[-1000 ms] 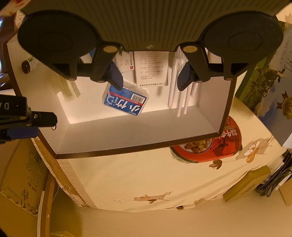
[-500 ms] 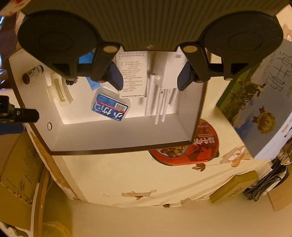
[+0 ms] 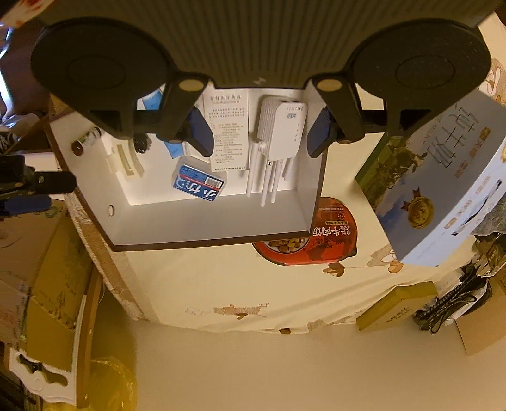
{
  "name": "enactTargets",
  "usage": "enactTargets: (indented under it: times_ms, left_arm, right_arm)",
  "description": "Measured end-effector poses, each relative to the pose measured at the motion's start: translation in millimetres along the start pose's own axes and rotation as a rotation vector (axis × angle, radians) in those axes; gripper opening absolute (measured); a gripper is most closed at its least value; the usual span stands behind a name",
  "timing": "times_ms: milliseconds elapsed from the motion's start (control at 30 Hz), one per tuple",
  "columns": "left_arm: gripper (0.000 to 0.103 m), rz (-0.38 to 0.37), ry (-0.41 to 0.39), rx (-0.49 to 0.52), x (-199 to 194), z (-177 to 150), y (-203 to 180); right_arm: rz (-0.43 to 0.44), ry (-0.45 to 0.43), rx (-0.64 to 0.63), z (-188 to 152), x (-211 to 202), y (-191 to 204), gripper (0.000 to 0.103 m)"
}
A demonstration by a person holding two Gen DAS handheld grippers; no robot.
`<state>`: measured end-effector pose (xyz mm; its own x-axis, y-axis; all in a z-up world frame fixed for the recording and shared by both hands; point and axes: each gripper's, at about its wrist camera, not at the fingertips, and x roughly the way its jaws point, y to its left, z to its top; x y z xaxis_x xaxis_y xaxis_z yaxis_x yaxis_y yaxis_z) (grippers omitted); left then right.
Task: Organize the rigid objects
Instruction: 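Withdraw both grippers from the brown box and move toward the knife and tube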
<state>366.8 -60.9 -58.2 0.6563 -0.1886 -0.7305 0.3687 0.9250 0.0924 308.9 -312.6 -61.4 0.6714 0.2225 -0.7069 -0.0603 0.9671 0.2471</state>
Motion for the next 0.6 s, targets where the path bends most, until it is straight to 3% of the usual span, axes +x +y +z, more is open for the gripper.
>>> enactTargets:
  times_ms: [600]
  left_arm:
    - [0.062, 0.037, -0.015, 0.012, -84.5, -62.7, 15.3]
  right_arm:
    - [0.050, 0.060, -0.002, -66.5, -30.1, 44.4, 0.065]
